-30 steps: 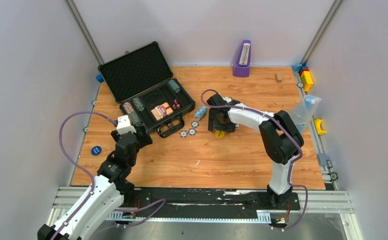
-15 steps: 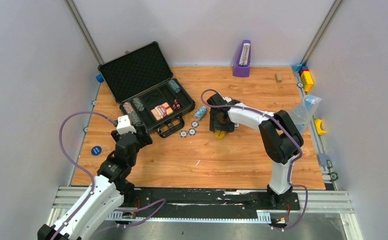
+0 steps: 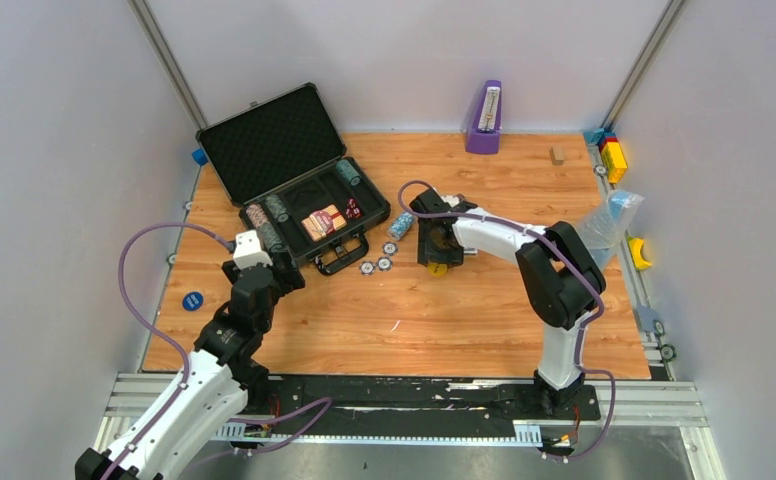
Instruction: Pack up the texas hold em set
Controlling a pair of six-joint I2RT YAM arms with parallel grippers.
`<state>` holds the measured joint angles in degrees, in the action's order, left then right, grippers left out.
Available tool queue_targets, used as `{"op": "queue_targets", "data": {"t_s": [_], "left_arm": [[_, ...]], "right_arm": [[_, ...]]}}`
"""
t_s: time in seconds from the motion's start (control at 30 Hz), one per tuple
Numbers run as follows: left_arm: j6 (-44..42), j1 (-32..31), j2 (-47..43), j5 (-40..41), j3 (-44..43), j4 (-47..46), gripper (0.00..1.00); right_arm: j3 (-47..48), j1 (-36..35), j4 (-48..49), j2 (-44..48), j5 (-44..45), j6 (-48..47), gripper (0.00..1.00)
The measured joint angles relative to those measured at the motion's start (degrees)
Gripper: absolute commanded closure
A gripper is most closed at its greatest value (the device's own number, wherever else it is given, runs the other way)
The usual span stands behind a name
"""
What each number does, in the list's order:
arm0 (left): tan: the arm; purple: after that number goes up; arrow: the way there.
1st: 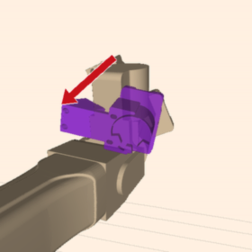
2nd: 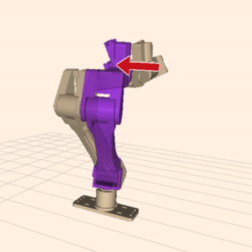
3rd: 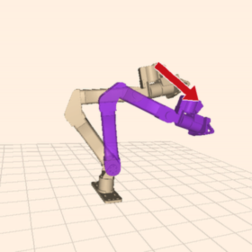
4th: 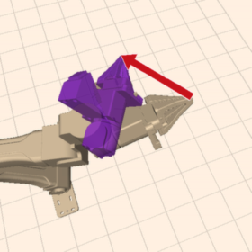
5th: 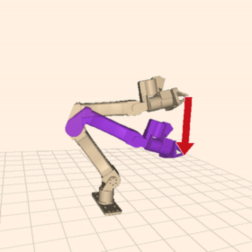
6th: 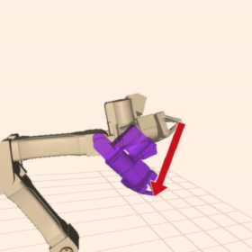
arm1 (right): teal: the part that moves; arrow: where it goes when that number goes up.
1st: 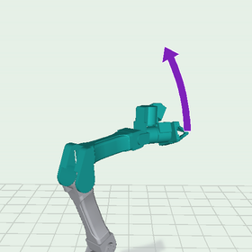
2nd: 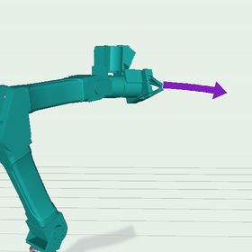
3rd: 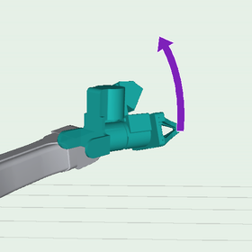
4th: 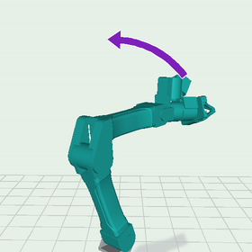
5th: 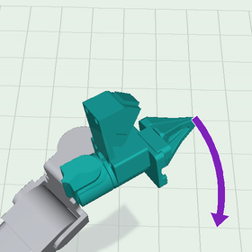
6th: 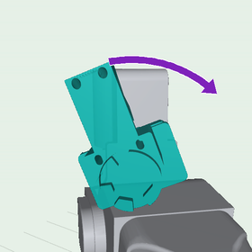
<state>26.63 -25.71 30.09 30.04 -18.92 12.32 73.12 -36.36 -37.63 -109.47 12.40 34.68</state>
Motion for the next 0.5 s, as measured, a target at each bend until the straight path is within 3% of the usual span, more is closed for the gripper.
{"op": "queue_targets", "data": {"t_s": [0.1, 0.17, 0.27, 0.5], "left_arm": [[-0.02, 0.00, 0.00, 0.00, 0.00, 0.00, 0.05], [0.00, 0.00, 0.00, -0.02, 0.00, 0.00, 0.05], [-0.02, 0.00, 0.00, 0.00, 0.00, 0.00, 0.05], [-0.02, 0.00, 0.00, -0.02, 0.00, 0.02, 0.05]], "right_arm": [[0.00, -0.24, -0.11, 0.02, 0.02, 0.22, 0.74], [0.00, -0.22, -0.09, 0.02, -0.04, 0.35, 0.81], [0.00, -0.22, -0.09, 0.02, -0.02, 0.39, 1.00], [0.26, -0.26, -0.46, 0.02, 0.07, 0.37, 1.00]]}}
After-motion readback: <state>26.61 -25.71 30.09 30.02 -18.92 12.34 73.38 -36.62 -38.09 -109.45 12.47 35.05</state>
